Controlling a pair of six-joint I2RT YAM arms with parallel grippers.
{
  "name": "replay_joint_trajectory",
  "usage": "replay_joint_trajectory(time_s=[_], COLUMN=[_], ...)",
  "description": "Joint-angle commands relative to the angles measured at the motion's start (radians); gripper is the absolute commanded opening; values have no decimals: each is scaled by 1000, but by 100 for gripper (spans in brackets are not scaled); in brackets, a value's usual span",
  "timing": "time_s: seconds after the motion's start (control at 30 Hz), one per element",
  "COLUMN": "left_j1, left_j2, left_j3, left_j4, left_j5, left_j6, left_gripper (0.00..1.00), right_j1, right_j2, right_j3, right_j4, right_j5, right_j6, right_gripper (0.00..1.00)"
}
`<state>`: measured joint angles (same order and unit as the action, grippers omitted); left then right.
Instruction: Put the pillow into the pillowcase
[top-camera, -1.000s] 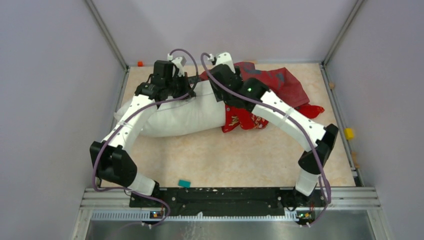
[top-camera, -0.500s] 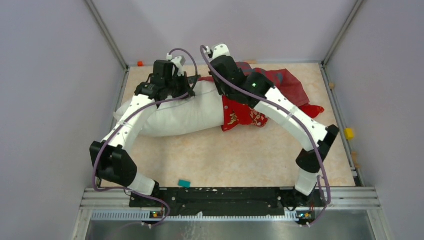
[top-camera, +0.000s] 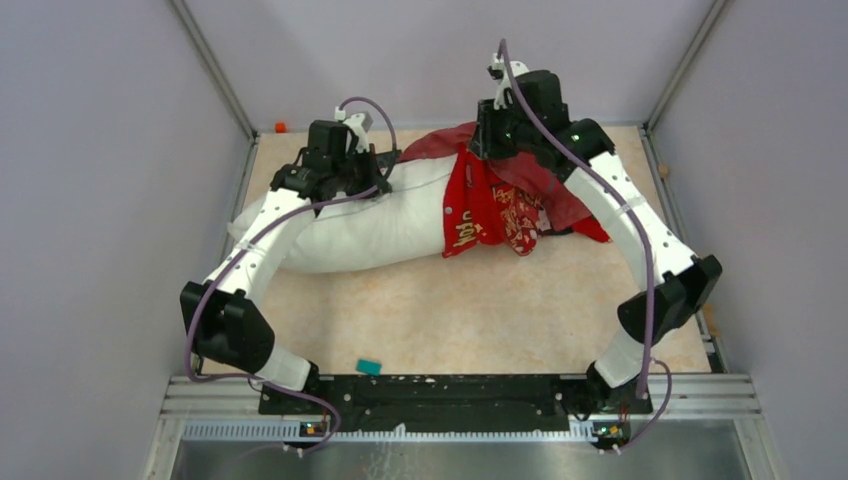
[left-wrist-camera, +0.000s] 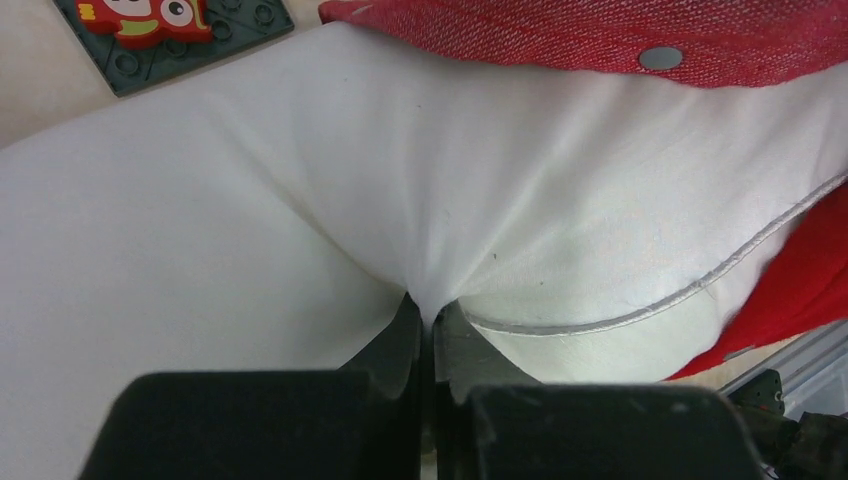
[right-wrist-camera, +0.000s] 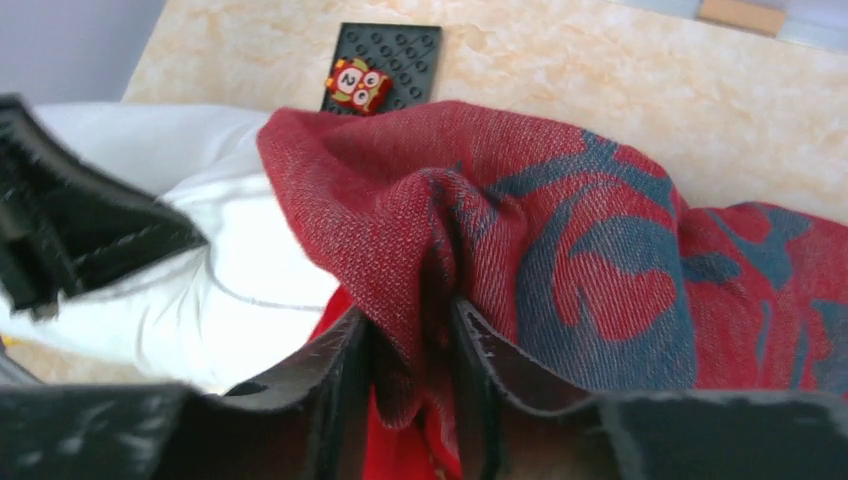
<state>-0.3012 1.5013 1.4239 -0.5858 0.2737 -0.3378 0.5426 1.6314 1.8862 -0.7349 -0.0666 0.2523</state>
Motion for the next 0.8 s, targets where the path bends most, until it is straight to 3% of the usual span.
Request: replay_joint_trajectory(time_s=[0.0, 0.13, 0.37, 0.47, 0.63, 0.77], left_j1=[-6, -7, -7, -7, -7, -7], left_j2=[14, 13, 17, 19, 23, 24], left_j3=[15, 13, 19, 24, 33, 36], left_j4=[17, 15, 14, 12, 8, 4], left_j5=[7, 6, 2, 3, 0, -4], left_j6=[2, 2, 3, 2, 3, 8], left_gripper=[0, 0, 0, 0, 0, 0], right_j1=[7, 50, 287, 385, 435, 440], right_j2=[104, 98, 82, 85, 115, 154], right_j3=[110, 155, 316, 358, 333, 285], right_j4=[-70, -121, -195, -188, -187, -199], right_j5=[167, 354, 728, 765, 694, 692], right_j6=[4, 16, -24, -36, -13, -3], right_gripper=[41, 54, 54, 45, 15, 12])
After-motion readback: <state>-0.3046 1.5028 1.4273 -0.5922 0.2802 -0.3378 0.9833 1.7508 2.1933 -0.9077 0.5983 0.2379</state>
